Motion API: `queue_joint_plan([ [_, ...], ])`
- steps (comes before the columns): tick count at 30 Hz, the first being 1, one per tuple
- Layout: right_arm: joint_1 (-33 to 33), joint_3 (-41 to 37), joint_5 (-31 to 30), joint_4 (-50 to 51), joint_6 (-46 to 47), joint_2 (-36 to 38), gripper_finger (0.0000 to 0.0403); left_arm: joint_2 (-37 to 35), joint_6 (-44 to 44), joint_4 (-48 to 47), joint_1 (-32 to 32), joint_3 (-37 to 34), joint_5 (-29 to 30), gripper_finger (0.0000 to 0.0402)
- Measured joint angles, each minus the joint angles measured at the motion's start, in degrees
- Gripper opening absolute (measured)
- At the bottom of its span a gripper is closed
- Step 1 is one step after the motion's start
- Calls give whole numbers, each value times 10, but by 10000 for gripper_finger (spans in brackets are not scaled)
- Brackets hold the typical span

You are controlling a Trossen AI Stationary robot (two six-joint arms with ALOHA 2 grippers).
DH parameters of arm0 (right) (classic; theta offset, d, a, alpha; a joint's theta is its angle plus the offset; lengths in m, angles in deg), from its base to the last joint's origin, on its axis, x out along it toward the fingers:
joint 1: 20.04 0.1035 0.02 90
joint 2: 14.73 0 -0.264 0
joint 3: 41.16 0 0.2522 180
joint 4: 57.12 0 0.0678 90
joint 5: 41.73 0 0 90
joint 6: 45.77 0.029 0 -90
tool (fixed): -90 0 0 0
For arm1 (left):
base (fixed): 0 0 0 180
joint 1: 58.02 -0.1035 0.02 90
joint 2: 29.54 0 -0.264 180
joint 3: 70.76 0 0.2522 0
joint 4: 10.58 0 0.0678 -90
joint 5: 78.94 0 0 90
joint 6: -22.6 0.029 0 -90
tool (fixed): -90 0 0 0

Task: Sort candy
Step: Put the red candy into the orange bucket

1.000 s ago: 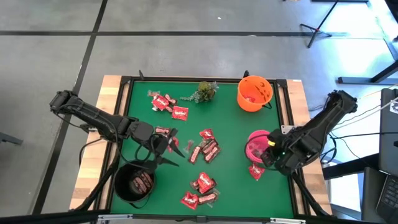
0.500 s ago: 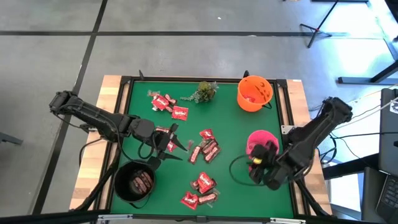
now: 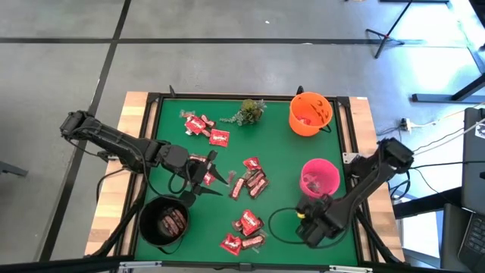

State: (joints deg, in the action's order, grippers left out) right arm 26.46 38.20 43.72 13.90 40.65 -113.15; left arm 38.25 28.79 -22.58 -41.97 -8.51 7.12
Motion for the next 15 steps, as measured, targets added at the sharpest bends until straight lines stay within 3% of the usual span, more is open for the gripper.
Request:
queue_joint_plan([
  [6,7,23,7,56,71,-43,177,0,-1,0,1,0,0,167],
  [15,7,30,28,45,128,-107,177,0,-6,0,2,0,0,167],
])
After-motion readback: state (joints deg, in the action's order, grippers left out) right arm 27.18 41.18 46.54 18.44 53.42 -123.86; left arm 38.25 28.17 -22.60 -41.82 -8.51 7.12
